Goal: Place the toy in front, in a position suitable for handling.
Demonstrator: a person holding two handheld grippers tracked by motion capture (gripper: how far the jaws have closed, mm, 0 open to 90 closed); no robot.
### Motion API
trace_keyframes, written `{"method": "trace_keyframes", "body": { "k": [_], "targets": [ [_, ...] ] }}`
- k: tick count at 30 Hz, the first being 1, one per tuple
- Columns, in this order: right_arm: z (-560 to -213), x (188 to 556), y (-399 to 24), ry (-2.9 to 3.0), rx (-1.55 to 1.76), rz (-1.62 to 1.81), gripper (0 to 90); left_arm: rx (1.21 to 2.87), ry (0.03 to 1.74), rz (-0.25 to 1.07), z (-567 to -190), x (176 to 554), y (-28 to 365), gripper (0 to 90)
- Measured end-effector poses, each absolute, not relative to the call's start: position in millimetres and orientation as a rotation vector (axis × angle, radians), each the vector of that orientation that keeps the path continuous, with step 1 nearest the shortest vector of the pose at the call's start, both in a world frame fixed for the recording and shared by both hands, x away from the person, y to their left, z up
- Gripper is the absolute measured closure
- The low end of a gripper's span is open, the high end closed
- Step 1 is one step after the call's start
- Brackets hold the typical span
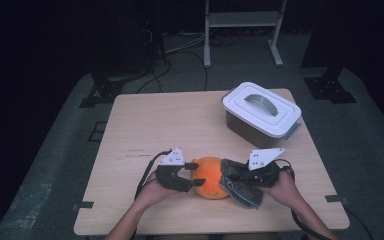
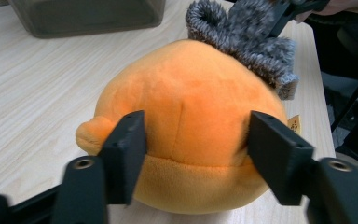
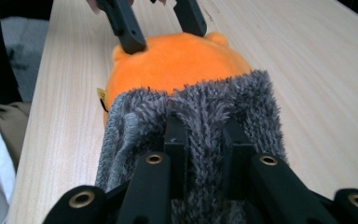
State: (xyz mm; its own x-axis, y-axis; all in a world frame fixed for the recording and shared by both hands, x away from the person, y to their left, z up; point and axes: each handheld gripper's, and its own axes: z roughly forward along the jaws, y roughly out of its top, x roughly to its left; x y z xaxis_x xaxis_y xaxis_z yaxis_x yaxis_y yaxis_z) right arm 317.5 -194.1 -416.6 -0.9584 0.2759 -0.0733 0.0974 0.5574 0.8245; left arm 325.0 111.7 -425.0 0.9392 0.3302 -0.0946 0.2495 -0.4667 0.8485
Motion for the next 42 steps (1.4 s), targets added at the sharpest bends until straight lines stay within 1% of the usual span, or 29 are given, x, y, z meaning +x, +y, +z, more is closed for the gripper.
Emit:
{"method": "trace_keyframes", "body": {
  "k": [2, 4, 7, 9, 12, 15, 19, 23, 25, 34, 42],
  "targets": [
    [-419.6, 318.2, -198.1, 2.592, 0.340, 1.381, 75.4, 2.075, 0.407, 0.102, -421.4, 324.0, 112.7, 25.7],
    [-420.6, 318.8, -201.2, 2.591, 0.360, 1.387, 75.4, 2.069, 0.407, 0.088, -419.4, 323.5, 114.1, 20.3],
    [-421.0, 319.7, -204.3, 2.593, 0.376, 1.380, 75.4, 2.078, 0.387, 0.064, -419.5, 322.9, 114.4, 18.8],
    [-420.7, 319.8, -204.8, 2.593, 0.380, 1.377, 75.4, 2.087, 0.376, 0.051, -421.9, 322.8, 111.7, 21.4],
    [-415.9, 317.3, -202.8, 2.600, 0.355, 1.366, 75.4, 2.101, 0.367, 0.077, -422.7, 321.9, 108.6, 31.5],
    [-401.6, 310.0, -193.7, 2.590, 0.276, 1.355, 75.4, 2.079, 0.351, 0.088, -421.0, 321.5, 107.7, 39.4],
    [-381.3, 300.5, -168.2, 2.583, 0.142, 1.330, 75.4, 2.088, 0.339, 0.101, -421.0, 318.8, 101.3, 39.5],
    [-385.2, 295.3, -146.6, 2.622, 0.055, 1.207, 75.3, 2.095, 0.354, 0.109, -422.5, 319.1, 102.0, 38.6],
    [-391.1, 294.4, -146.9, 2.628, 0.062, 1.205, 75.3, 2.090, 0.359, 0.102, -424.1, 318.9, 101.5, 38.5],
    [-398.1, 288.6, -173.6, 2.634, 0.122, 1.163, 75.3, 2.098, 0.348, 0.124, -423.1, 316.6, 97.7, 38.2],
    [-389.3, 287.4, -147.7, 2.627, 0.035, 1.145, 75.3, 2.129, 0.323, 0.138, -425.4, 314.8, 97.3, 38.2]
  ]
}}
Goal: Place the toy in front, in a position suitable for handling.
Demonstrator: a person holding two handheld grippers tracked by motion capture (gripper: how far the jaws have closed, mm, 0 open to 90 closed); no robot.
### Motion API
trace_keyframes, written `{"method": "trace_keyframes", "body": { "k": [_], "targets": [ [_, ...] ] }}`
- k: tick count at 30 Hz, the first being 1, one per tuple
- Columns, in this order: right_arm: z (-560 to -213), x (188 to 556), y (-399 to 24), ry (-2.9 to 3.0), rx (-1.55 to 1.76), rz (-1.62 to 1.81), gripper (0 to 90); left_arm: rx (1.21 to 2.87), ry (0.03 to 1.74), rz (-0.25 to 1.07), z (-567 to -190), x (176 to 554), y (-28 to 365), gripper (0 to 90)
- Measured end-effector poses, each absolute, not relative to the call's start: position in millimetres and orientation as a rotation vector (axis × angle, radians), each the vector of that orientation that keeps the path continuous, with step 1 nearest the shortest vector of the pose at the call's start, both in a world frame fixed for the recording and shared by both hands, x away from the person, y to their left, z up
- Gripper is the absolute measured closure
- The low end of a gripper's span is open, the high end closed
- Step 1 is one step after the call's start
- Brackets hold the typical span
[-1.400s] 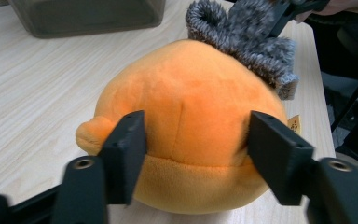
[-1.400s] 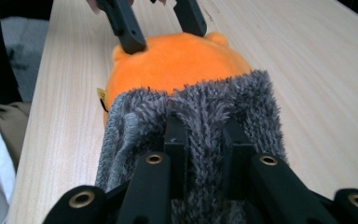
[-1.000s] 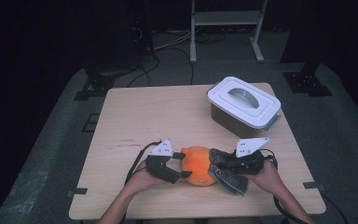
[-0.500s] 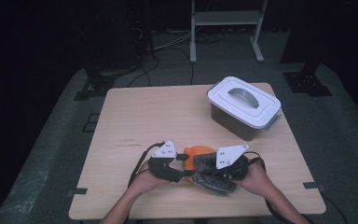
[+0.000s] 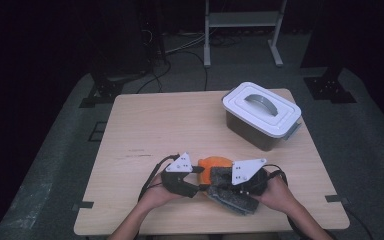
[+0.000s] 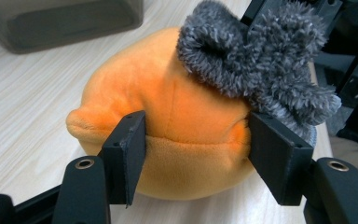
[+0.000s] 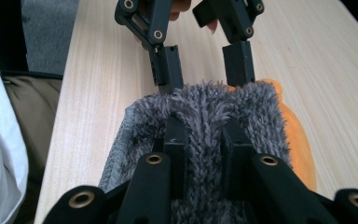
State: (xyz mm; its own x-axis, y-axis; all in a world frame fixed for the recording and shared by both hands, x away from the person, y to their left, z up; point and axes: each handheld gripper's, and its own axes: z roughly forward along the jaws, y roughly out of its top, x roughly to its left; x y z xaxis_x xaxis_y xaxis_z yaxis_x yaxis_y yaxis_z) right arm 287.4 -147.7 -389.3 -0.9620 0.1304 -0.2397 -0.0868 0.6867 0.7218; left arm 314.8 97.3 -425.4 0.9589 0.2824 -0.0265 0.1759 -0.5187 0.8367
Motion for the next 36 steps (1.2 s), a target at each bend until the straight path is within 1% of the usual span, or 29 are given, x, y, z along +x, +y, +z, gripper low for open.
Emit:
{"method": "trace_keyframes", "body": {
  "k": [6, 9, 12, 17, 22, 23, 25, 29, 32, 36],
  "targets": [
    [-398.5, 288.9, -164.6, 2.655, 0.098, 1.184, 75.4, 2.128, 0.323, 0.140, -426.2, 313.4, 97.4, 38.1],
    [-396.9, 289.6, -173.4, 2.647, 0.124, 1.201, 75.4, 2.130, 0.317, 0.141, -426.2, 313.5, 96.9, 38.0],
    [-388.8, 290.7, -170.9, 2.627, 0.114, 1.213, 75.4, 2.133, 0.316, 0.137, -426.4, 313.4, 97.3, 37.9],
    [-379.4, 306.3, -167.6, 2.602, 0.126, 1.241, 75.4, 2.126, 0.322, 0.127, -427.3, 313.8, 98.5, 37.7],
    [-392.2, 312.2, -164.2, 2.655, 0.161, 1.217, 75.5, 2.120, 0.325, 0.097, -426.9, 314.8, 99.8, 35.9],
    [-394.1, 311.6, -164.2, 2.654, 0.160, 1.222, 75.6, 2.102, 0.345, 0.066, -425.5, 315.1, 100.8, 35.2],
    [-398.0, 308.2, -164.9, 2.660, 0.172, 1.240, 75.7, 2.061, 0.363, 0.047, -422.4, 314.4, 102.3, 35.4],
    [-402.8, 299.6, -164.4, 2.667, 0.149, 1.264, 75.6, 2.083, 0.361, 0.079, -422.0, 312.7, 97.9, 38.6],
    [-395.6, 296.3, -161.8, 2.664, 0.128, 1.281, 75.6, 2.120, 0.351, 0.108, -426.2, 311.4, 94.7, 37.7],
    [-382.9, 297.4, -153.2, 2.651, 0.094, 1.262, 75.7, 2.120, 0.332, 0.123, -427.0, 310.1, 94.8, 38.7]
  ]
}}
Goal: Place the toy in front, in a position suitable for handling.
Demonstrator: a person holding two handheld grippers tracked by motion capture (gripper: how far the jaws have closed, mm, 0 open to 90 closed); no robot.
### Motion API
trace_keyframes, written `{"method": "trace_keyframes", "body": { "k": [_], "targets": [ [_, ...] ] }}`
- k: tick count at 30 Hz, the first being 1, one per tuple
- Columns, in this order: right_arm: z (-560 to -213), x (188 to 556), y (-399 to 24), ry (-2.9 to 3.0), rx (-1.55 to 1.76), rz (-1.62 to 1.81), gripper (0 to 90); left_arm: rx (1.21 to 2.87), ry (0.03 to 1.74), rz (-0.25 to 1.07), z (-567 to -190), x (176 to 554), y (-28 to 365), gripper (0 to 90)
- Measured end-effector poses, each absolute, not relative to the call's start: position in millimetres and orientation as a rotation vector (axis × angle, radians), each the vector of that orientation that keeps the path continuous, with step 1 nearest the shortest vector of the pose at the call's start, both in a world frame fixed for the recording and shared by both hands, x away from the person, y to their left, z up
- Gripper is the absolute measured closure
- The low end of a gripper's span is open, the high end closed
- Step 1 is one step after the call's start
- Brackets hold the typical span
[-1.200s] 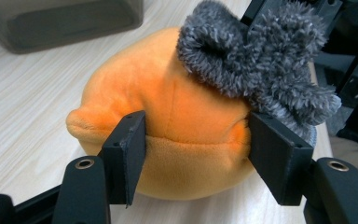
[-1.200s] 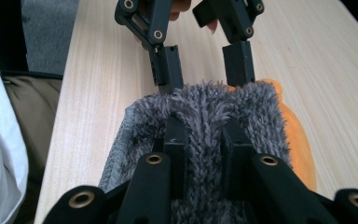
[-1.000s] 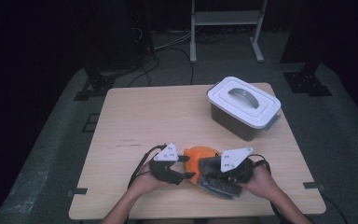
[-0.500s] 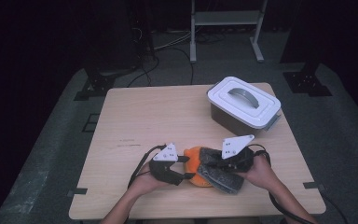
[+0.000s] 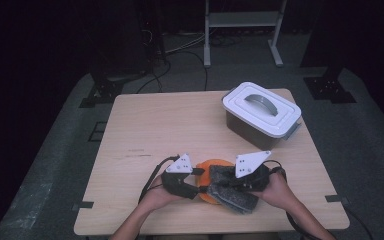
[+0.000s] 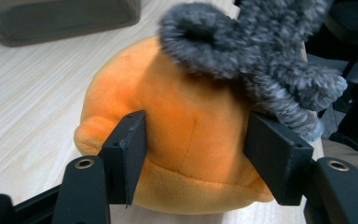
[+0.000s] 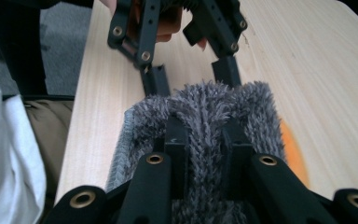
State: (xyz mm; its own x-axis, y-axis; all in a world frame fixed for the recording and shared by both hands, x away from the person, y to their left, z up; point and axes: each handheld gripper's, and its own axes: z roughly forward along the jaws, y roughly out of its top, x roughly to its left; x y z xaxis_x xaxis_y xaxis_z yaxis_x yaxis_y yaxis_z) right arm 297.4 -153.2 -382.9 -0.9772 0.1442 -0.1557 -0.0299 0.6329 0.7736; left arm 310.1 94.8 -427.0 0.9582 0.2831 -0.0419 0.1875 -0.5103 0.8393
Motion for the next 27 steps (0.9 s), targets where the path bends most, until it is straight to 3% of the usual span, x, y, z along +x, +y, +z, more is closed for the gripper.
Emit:
{"method": "trace_keyframes", "body": {
  "k": [5, 13, 20, 27],
  "targets": [
    [-383.1, 306.3, -149.8, 2.684, 0.090, 1.228, 75.7, 2.124, 0.316, 0.142, -428.5, 308.1, 96.2, 39.8],
    [-396.5, 308.8, -181.6, 2.696, 0.214, 1.241, 75.7, 2.112, 0.311, 0.155, -427.5, 308.2, 96.4, 39.3],
    [-405.6, 301.5, -192.5, 2.699, 0.242, 1.262, 75.5, 2.096, 0.350, 0.203, -426.4, 307.3, 88.4, 28.6],
    [-385.3, 305.0, -182.2, 2.685, 0.187, 1.271, 75.4, 2.117, 0.305, 0.212, -428.2, 306.2, 87.1, 35.7]
  ]
}}
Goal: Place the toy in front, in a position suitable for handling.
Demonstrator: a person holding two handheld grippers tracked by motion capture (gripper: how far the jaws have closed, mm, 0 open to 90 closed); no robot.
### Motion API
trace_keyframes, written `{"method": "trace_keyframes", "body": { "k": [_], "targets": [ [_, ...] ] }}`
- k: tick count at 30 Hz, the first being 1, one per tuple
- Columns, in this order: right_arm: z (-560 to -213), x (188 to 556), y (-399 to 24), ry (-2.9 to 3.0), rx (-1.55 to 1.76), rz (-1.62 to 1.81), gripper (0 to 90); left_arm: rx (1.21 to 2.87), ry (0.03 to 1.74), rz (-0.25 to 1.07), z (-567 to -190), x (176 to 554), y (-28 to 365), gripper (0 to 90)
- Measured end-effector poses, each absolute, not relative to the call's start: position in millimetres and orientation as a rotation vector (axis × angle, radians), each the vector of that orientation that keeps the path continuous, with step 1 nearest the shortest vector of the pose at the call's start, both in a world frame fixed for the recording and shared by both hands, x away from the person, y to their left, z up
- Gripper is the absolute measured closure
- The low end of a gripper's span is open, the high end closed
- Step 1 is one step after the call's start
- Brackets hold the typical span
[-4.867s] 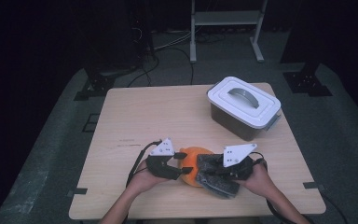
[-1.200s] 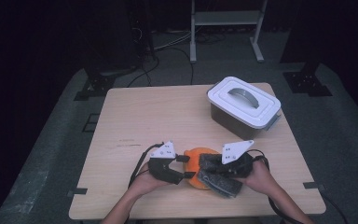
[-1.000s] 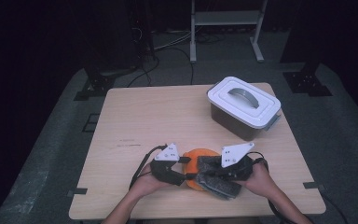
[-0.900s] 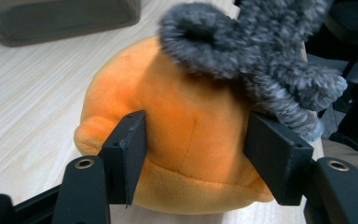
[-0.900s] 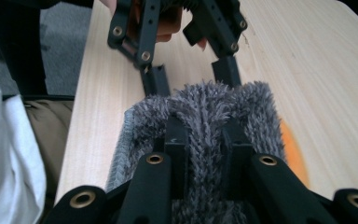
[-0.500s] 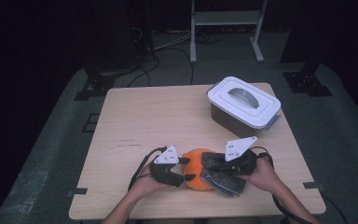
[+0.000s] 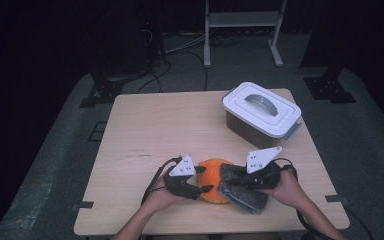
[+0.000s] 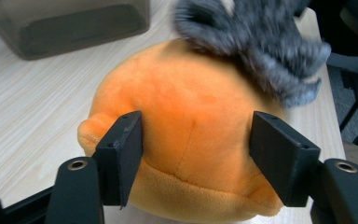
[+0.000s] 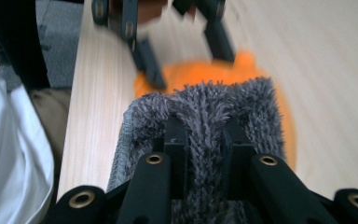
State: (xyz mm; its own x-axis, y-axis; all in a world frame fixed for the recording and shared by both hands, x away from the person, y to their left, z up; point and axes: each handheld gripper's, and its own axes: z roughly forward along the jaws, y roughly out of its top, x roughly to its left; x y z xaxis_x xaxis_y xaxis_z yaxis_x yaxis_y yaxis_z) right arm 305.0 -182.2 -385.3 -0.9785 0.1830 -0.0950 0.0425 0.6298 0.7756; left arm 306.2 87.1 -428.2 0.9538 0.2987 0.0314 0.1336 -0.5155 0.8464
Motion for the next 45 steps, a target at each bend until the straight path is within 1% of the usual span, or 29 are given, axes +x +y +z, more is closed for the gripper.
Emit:
{"method": "trace_keyframes", "body": {
  "k": [4, 8, 11, 16, 20, 22, 23, 26, 27, 29, 35, 40, 43, 45],
  "targets": [
    [-371.3, 312.5, -166.9, 2.664, 0.148, 1.271, 75.4, 2.144, 0.251, 0.238, -426.8, 301.4, 85.2, 36.9],
    [-375.0, 320.8, -157.2, 2.716, 0.148, 1.223, 75.1, 2.140, 0.259, 0.231, -427.6, 301.8, 87.1, 36.9],
    [-385.1, 324.0, -162.1, 2.738, 0.184, 1.276, 75.1, 2.136, 0.264, 0.229, -428.2, 302.3, 88.1, 36.5],
    [-395.3, 320.3, -181.9, 2.735, 0.258, 1.317, 75.1, 2.124, 0.279, 0.225, -428.6, 304.0, 89.0, 35.0],
    [-402.5, 315.0, -193.7, 2.725, 0.300, 1.330, 75.1, 2.103, 0.313, 0.244, -426.0, 304.1, 88.0, 26.9],
    [-405.7, 313.2, -197.3, 2.725, 0.312, 1.347, 75.1, 2.110, 0.350, 0.262, -425.9, 304.3, 86.1, 20.3],
    [-407.2, 311.8, -199.4, 2.725, 0.321, 1.355, 75.1, 2.113, 0.352, 0.260, -426.2, 304.6, 85.9, 19.7],
    [-406.1, 310.5, -200.4, 2.738, 0.323, 1.343, 75.1, 2.129, 0.340, 0.255, -427.0, 304.8, 85.0, 24.8],
    [-403.2, 310.4, -199.4, 2.743, 0.326, 1.347, 75.1, 2.136, 0.334, 0.256, -426.7, 304.4, 84.9, 27.2],
    [-395.9, 311.0, -195.3, 2.737, 0.301, 1.337, 75.1, 2.139, 0.322, 0.263, -426.9, 303.5, 84.6, 29.3],
    [-375.5, 318.5, -170.0, 2.723, 0.216, 1.324, 75.1, 2.167, 0.249, 0.319, -426.4, 296.7, 80.4, 30.2],
    [-383.0, 328.9, -161.4, 2.755, 0.230, 1.315, 75.2, 2.167, 0.258, 0.305, -426.4, 297.6, 84.4, 30.1],
    [-389.5, 326.7, -167.1, 2.744, 0.255, 1.343, 75.2, 2.107, 0.311, 0.273, -423.2, 300.0, 87.3, 26.2],
    [-392.4, 322.4, -171.3, 2.734, 0.263, 1.360, 75.3, 2.077, 0.366, 0.275, -421.6, 302.2, 87.4, 18.9]
  ]
}}
